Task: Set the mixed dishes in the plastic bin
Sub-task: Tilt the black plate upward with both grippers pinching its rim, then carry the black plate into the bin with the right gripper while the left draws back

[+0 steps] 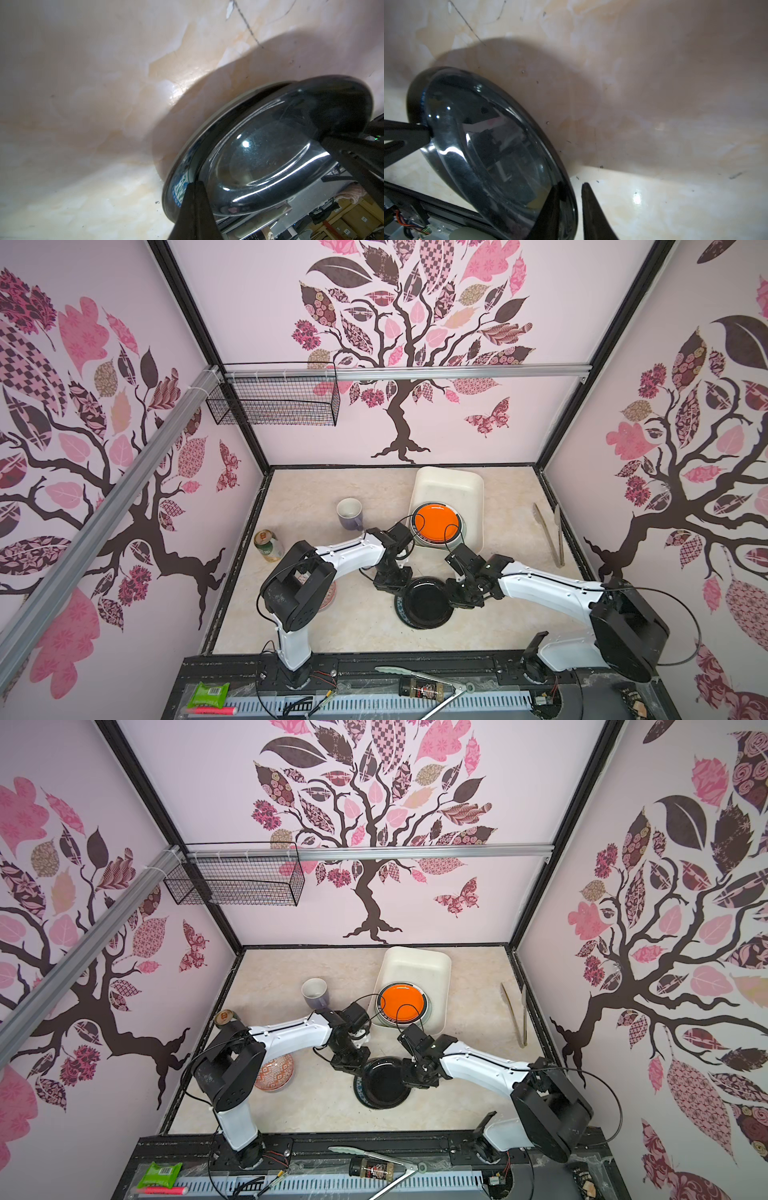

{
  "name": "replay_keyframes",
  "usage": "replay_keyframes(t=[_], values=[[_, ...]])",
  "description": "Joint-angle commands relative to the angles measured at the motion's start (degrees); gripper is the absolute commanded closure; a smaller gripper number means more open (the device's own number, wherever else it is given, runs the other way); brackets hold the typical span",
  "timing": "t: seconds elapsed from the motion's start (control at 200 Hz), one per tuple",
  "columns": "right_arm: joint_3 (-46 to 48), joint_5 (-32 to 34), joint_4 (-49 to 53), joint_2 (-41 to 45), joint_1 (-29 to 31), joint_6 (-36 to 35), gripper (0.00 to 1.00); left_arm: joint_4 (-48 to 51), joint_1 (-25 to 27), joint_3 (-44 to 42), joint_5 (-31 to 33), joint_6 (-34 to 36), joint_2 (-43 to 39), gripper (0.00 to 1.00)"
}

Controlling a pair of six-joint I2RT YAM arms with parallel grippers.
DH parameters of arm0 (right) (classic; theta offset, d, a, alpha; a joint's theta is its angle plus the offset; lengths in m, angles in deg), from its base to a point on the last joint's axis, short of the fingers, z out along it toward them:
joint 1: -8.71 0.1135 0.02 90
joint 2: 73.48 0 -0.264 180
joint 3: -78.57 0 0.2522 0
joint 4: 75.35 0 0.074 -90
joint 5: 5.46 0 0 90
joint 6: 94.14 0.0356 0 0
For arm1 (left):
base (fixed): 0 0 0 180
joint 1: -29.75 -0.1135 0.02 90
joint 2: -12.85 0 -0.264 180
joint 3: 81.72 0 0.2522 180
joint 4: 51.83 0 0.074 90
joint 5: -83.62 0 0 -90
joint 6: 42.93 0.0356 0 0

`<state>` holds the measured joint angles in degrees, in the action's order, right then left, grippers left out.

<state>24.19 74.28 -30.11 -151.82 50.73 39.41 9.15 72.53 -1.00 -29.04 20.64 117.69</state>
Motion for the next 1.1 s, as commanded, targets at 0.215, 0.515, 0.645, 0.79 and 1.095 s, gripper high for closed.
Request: replay_keyframes(t=[0.215,0.515,0.645,0.79,1.095], values=[[-1.5,1.2,3.6,2.6,-0.4,0.4,0.99,2.2,0.1,2.7,3.5,1.6,0.1,0.91],[-7.9,3.4,10.0,6.3,-0.5,-0.7,1.00,8.8,-8.9,5.9,5.7,4.0,-9.8,0.55],[-11.3,3.8,11.7,7.2,-0.5,-0.8,1.00,12.4,-12.9,9.1,6.4,5.2,-15.1,0.45],[-16.3,5.8,12.5,8.0,-0.9,-1.6,1.00,13.4,-15.0,10.8,6.6,5.3,-19.8,0.33],[-29.2,4.2,15.1,1.0,-9.4,-10.0,0.99,11.6,-15.3,5.7,7.5,4.7,-27.5,0.02]])
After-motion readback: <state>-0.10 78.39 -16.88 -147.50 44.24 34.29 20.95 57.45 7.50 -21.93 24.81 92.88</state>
